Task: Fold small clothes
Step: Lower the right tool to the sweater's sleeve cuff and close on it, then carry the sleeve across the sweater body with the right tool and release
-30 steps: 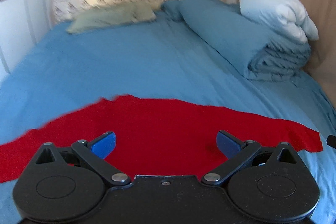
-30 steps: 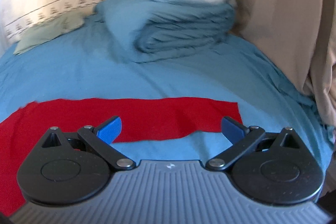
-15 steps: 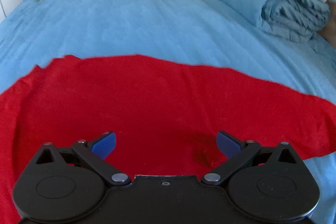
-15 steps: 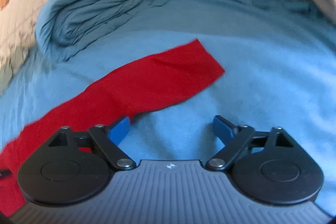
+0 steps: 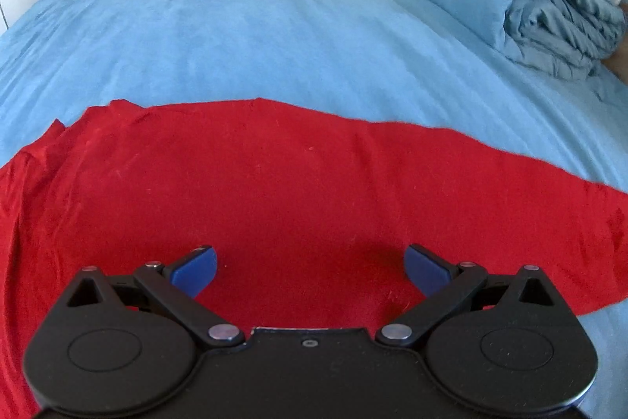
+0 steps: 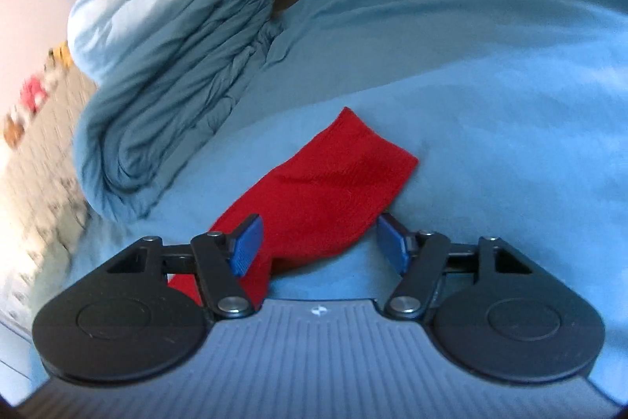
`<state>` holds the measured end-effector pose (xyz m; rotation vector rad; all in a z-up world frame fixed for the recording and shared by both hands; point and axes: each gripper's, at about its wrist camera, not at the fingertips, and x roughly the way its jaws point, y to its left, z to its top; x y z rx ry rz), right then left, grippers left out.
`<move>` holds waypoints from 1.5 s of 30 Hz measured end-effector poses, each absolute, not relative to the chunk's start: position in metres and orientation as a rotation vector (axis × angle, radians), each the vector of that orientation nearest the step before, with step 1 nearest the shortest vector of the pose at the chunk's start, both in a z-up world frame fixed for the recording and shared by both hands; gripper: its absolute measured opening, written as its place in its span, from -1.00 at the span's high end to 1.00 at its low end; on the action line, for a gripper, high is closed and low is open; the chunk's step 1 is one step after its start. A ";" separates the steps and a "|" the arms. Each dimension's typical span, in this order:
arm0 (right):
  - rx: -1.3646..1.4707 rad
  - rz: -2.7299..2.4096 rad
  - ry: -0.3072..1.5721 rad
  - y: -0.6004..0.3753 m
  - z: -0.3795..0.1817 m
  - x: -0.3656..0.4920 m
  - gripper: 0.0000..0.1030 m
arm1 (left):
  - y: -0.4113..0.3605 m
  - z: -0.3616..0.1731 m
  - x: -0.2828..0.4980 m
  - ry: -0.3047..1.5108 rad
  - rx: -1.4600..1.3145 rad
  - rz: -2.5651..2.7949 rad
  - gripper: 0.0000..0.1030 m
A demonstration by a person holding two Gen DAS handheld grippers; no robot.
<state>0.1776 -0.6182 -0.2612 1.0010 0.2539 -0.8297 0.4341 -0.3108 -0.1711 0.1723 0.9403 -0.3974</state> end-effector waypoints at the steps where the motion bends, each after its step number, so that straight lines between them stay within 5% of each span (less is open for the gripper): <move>1: 1.016 -0.829 0.245 -0.620 -0.263 0.176 -0.55 | -0.312 -0.172 0.434 0.939 0.184 -0.400 -1.00; 4: 1.029 -0.844 0.247 -0.627 -0.264 0.179 -0.32 | -0.310 -0.173 0.434 0.934 0.189 -0.405 -1.00; 10: 1.072 -0.883 0.254 -0.650 -0.272 0.184 0.58 | -0.306 -0.175 0.437 0.943 0.187 -0.398 -1.00; 21: 0.892 -0.685 0.283 -0.622 -0.201 0.224 0.61 | -0.292 -0.165 0.451 0.957 0.177 -0.372 -1.00; 34: 0.637 -0.006 0.246 -0.390 -0.063 0.402 0.61 | -0.098 -0.097 0.443 0.834 0.156 -0.204 -1.00; 45: 0.401 0.307 0.579 -0.157 -0.184 0.481 0.62 | 0.041 -0.128 0.425 0.881 0.022 -0.135 -1.00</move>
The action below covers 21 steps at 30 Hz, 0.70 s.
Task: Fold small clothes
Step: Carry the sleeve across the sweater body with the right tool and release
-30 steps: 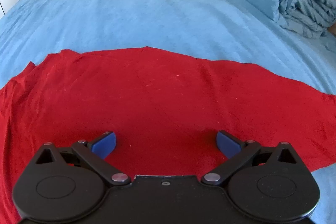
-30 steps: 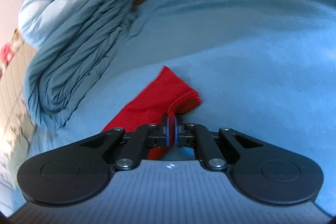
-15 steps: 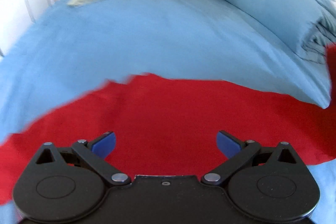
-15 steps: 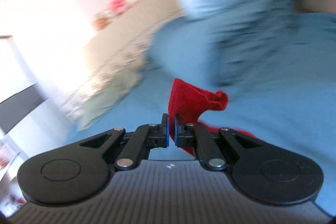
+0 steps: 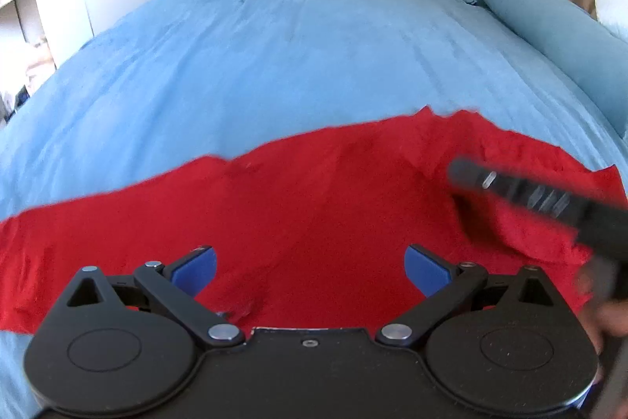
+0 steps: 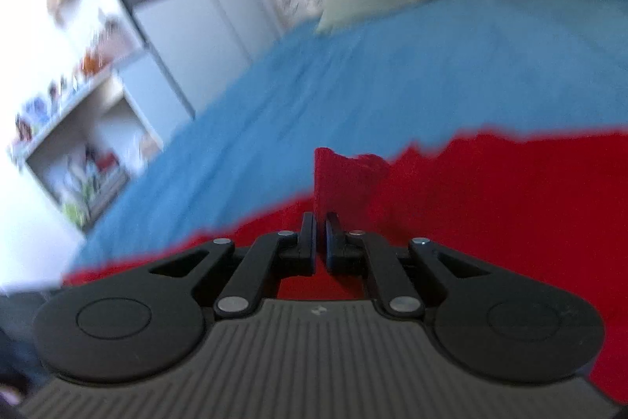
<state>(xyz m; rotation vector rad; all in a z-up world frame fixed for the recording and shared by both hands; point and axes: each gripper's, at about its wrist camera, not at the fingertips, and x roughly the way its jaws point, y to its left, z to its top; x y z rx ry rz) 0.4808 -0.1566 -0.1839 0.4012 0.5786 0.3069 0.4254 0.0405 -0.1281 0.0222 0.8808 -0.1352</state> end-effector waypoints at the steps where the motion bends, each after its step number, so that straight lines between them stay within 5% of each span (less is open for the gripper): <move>1: 0.381 0.310 0.596 -0.148 -0.193 0.481 0.62 | 0.042 -0.130 0.424 0.887 0.012 -0.141 -1.00; 10: 0.247 0.338 0.646 -0.139 -0.231 0.471 0.55 | 0.049 -0.135 0.420 0.898 -0.124 -0.244 -1.00; 15: 0.119 0.395 0.621 -0.143 -0.214 0.452 -0.77 | 0.042 -0.125 0.422 0.879 -0.142 -0.282 -1.00; 17: 0.077 0.376 0.598 -0.159 -0.200 0.435 -1.00 | 0.033 -0.124 0.423 0.878 -0.138 -0.309 -1.00; 21: 0.095 0.340 0.569 -0.196 -0.186 0.400 -1.00 | 0.006 -0.138 0.428 0.914 -0.149 -0.333 -0.93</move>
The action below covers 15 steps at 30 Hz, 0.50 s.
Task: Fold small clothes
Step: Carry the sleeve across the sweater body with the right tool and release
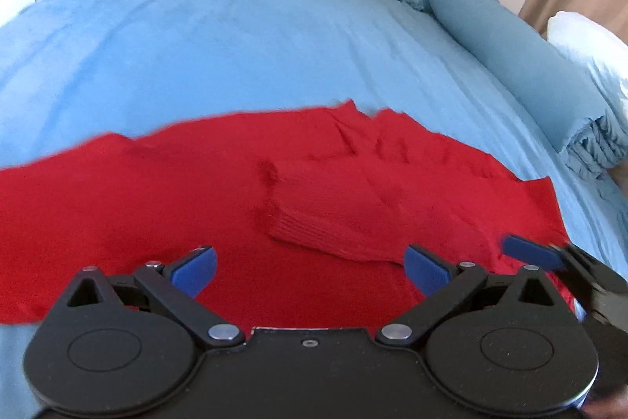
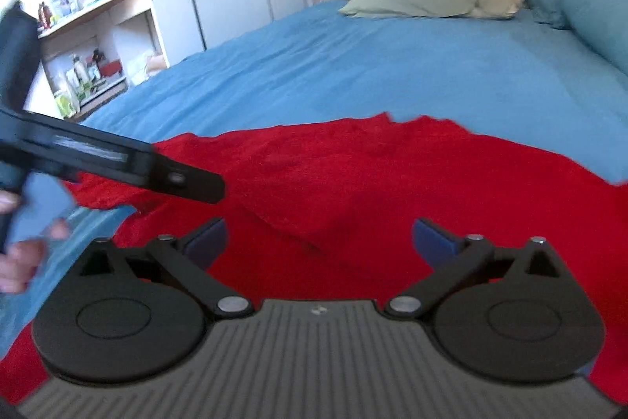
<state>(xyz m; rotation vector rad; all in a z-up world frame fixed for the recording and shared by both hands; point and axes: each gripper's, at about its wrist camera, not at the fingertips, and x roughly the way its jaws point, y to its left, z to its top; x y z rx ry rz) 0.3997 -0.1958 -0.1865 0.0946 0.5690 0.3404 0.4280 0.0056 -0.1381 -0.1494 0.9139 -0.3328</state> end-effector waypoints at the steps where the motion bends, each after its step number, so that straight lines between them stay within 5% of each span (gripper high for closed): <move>1: 0.112 0.334 0.568 -0.205 -0.185 0.390 -1.00 | 0.001 -0.142 0.429 0.927 -0.169 -0.322 -0.84; 11: 0.265 0.277 0.552 -0.251 -0.194 0.354 -1.00 | -0.011 -0.173 0.451 0.923 -0.398 -0.233 -0.39; 15: 0.274 0.257 0.559 -0.258 -0.197 0.357 -1.00 | -0.025 -0.175 0.461 0.931 -0.318 -0.142 0.92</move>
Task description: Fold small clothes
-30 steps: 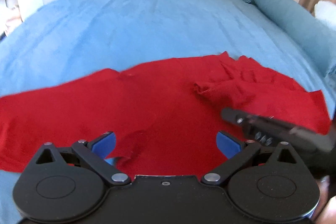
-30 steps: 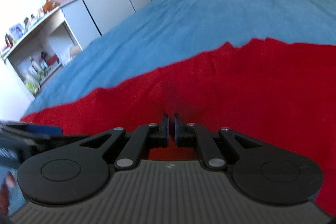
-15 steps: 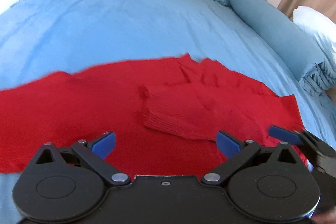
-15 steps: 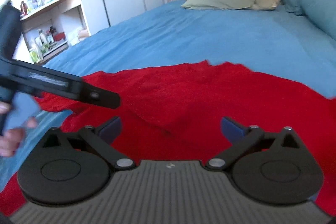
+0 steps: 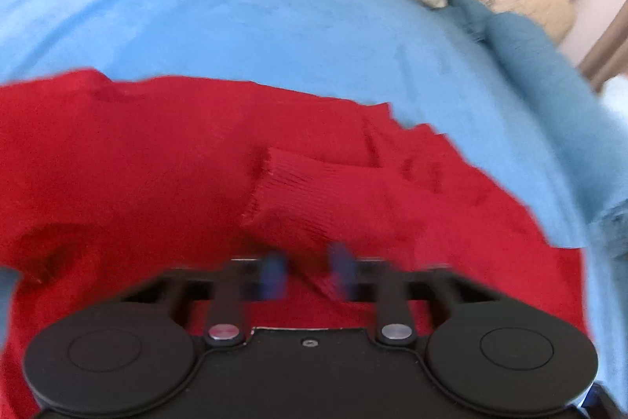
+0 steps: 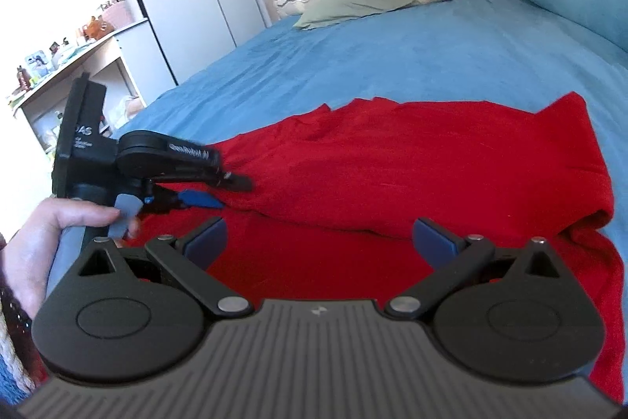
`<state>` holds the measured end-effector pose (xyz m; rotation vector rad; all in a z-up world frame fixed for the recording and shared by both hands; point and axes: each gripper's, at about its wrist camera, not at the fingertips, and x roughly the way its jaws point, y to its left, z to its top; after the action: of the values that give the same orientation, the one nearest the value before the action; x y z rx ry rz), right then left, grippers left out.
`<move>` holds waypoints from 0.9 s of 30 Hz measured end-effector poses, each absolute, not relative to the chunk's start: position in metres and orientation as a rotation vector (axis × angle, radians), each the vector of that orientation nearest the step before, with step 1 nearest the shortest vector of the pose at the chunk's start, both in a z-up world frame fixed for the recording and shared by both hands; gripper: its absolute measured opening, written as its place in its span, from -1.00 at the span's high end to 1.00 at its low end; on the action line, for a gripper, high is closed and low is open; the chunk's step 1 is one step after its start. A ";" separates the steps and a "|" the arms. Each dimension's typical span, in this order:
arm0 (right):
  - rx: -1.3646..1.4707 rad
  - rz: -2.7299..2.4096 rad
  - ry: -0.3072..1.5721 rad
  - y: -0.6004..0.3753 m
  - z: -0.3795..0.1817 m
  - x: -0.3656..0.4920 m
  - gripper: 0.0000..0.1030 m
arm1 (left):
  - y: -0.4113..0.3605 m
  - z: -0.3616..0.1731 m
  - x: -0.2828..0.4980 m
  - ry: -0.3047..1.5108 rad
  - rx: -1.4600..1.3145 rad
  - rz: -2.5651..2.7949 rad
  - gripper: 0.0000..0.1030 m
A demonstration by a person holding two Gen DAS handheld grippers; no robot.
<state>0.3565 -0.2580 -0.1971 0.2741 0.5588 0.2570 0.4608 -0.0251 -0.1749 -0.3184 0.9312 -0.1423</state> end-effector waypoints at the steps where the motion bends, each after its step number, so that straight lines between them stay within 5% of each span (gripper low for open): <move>1: 0.272 0.253 0.562 -0.259 -0.198 0.357 -1.00 | -0.027 -0.174 0.462 0.931 -0.314 -0.141 0.92; 12: 0.296 0.217 0.587 -0.266 -0.210 0.353 -1.00 | 0.000 -0.125 0.437 0.747 -0.172 -0.085 0.93; 20: 0.278 0.198 0.604 -0.267 -0.207 0.350 -1.00 | 0.029 -0.162 0.433 0.797 -0.135 -0.030 0.83; 21: 0.263 0.195 0.612 -0.268 -0.204 0.350 -1.00 | 0.028 -0.164 0.432 0.801 -0.132 -0.032 0.69; 24: 0.187 0.138 0.580 -0.280 -0.189 0.343 -1.00 | 0.031 -0.155 0.417 0.744 -0.146 -0.042 -0.47; 25: 0.147 0.081 0.556 -0.286 -0.184 0.340 -1.00 | 0.030 -0.150 0.414 0.717 -0.150 -0.048 -0.68; 27: 0.045 -0.034 0.555 -0.297 -0.181 0.341 -1.00 | 0.029 -0.143 0.406 0.680 -0.147 -0.065 -0.74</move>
<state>0.3407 -0.2972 -0.1811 0.0452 0.5555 -0.0345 0.4061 0.0293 -0.1428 -0.1470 0.6802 -0.0653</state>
